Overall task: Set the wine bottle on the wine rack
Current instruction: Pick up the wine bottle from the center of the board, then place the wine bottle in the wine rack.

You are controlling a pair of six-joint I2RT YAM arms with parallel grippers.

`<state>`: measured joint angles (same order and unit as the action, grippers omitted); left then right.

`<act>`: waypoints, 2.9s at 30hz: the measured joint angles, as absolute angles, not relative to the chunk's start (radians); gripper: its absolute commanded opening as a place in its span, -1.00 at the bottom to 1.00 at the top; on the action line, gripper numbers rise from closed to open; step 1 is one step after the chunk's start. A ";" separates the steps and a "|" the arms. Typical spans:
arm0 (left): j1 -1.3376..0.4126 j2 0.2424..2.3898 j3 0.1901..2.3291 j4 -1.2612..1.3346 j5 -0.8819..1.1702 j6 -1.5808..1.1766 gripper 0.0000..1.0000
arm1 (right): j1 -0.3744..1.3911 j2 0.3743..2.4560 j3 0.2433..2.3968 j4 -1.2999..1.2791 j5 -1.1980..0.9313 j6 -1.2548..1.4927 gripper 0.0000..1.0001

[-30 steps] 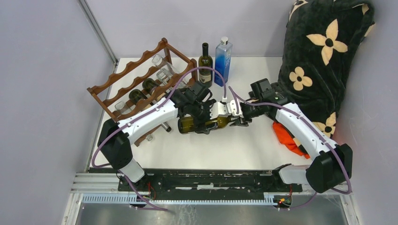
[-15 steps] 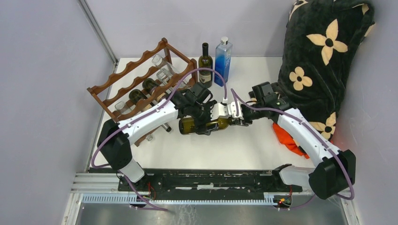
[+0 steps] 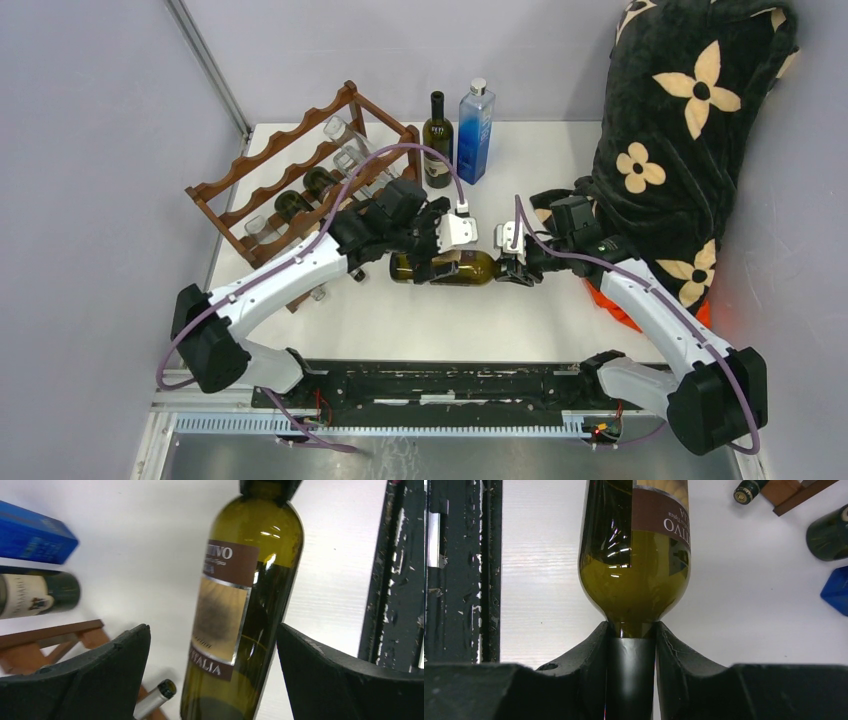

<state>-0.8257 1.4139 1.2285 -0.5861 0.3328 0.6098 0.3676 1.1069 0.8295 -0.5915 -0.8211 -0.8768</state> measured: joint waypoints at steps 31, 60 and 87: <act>-0.820 1.267 1.366 -0.163 -0.112 0.080 1.00 | 0.461 1.084 0.607 0.112 -0.749 -0.170 -1.00; -0.819 1.175 1.368 -0.171 -0.210 0.061 1.00 | 0.616 1.308 0.628 0.369 -0.539 0.146 -1.00; -0.819 1.151 1.367 -0.254 -0.309 0.107 1.00 | 0.733 1.695 1.042 0.398 -0.378 0.410 -1.00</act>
<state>-0.8192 1.1511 1.3674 -0.2543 -0.3088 0.1070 0.7334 1.6951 1.0416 0.3981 -0.3779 0.4095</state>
